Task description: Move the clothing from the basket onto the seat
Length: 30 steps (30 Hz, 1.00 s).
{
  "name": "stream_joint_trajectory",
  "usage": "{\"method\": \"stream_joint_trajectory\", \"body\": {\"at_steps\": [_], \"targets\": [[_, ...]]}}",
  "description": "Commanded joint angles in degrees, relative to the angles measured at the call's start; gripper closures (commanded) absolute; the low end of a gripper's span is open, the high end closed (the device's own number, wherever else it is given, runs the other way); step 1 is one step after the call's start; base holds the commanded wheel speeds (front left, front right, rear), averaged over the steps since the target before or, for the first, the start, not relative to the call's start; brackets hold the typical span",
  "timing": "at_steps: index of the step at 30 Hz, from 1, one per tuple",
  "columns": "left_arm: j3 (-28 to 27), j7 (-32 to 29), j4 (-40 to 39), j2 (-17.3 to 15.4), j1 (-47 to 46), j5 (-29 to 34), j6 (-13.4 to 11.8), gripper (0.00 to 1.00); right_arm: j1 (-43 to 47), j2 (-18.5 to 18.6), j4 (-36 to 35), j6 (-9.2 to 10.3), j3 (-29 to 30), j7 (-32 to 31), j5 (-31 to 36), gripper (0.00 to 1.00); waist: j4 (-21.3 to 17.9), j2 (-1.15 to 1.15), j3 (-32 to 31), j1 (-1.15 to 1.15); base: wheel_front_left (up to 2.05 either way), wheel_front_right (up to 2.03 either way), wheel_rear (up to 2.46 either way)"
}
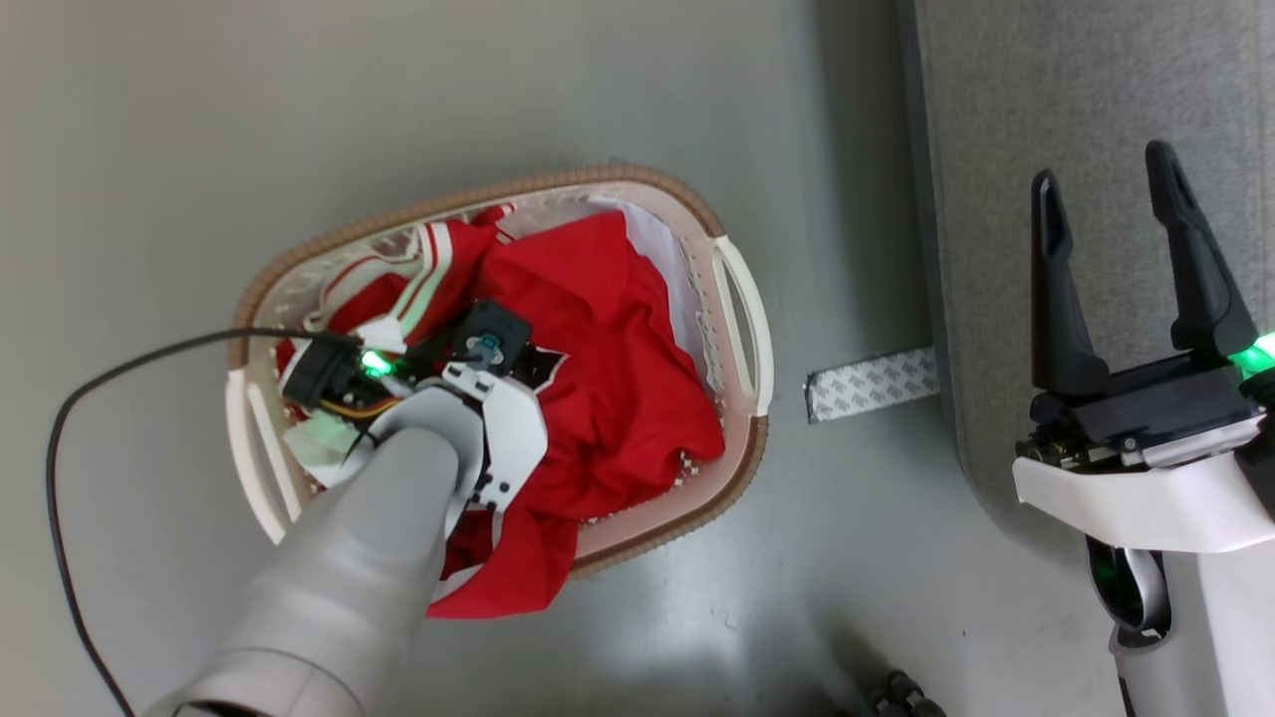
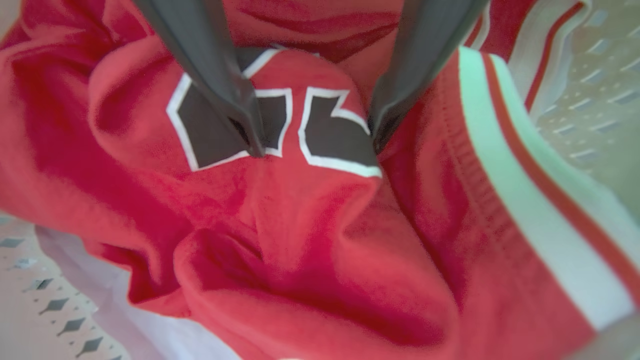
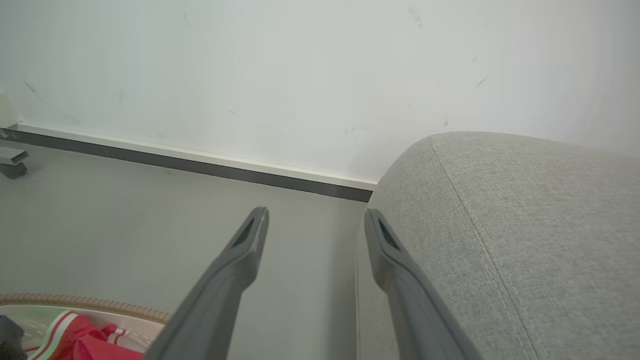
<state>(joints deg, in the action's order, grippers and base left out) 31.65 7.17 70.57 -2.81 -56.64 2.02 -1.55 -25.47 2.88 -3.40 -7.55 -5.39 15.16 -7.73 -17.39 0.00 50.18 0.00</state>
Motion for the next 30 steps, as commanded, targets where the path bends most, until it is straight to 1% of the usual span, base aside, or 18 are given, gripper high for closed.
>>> {"method": "stream_joint_trajectory", "body": {"at_steps": [1, 10, 12, 13, 18, 20, 23, 27, 30], "targets": [[0.64, 0.24, 0.39, -0.27, -1.21, 0.27, -0.15, 0.00, -0.79, 0.02, -0.40, 0.12, -0.07, 0.00, -0.84, 0.00, -0.48, 0.00, 1.61, 0.00, 0.00, 0.00, 0.00], [3.11, 0.11, 0.89, -0.21, -2.49, 0.53, 0.32, 0.00, -0.86, 0.03, -1.17, 0.12, 0.57, 0.01, -1.24, 0.00, -0.49, 0.00, 4.06, 0.00, 0.00, 0.00, 0.00], [3.73, -0.07, 0.80, -0.21, -2.34, 0.11, 0.72, 0.68, -0.59, 0.02, -1.24, 0.12, 0.68, 0.01, -1.23, 0.00, -0.53, 0.00, 4.23, 0.00, 0.00, 0.00, 0.00], [4.09, 0.01, 0.55, -0.21, -2.20, -0.15, 1.05, 1.00, -0.49, 0.02, -1.26, 0.12, 0.74, 0.01, -1.24, 0.00, -0.57, 0.00, 4.28, 0.00, 0.00, 0.00, 0.00], [5.43, 0.65, -0.72, -0.21, -1.43, -1.74, 1.93, 1.00, -0.71, 0.02, -0.64, 0.12, 0.87, 0.01, -1.67, 0.00, -0.85, 0.00, 3.78, 0.00, 0.00, 0.00, 0.00], [5.89, 1.78, -1.05, -0.19, -1.36, -1.54, 1.60, 1.00, -1.45, 0.03, -0.20, 0.12, 0.74, 0.01, -2.16, 0.00, -0.96, 0.00, 2.90, 0.00, 0.00, 0.00, 0.00], [5.86, 3.59, -1.40, -0.21, 0.51, -2.99, 1.99, 1.00, -1.15, 0.03, 0.93, 0.12, 1.09, 0.00, -2.36, 0.00, 0.09, 0.00, -0.42, 0.00, 0.00, 0.00, 0.00], [4.83, 5.94, -3.27, -0.20, 4.03, -6.43, 3.38, 1.00, 0.32, 0.05, 3.03, 0.12, 1.49, 0.01, -2.06, 0.00, 2.03, 0.00, -6.58, 0.00, 0.00, 0.00, 0.00], [4.17, 7.17, -5.46, -0.17, 7.38, -9.00, 3.85, 1.00, 1.83, 0.06, 4.79, 0.12, 1.95, 0.00, -1.77, 0.00, 3.48, 0.00, -11.55, 0.00, 0.00, 0.00, 0.00]]}}
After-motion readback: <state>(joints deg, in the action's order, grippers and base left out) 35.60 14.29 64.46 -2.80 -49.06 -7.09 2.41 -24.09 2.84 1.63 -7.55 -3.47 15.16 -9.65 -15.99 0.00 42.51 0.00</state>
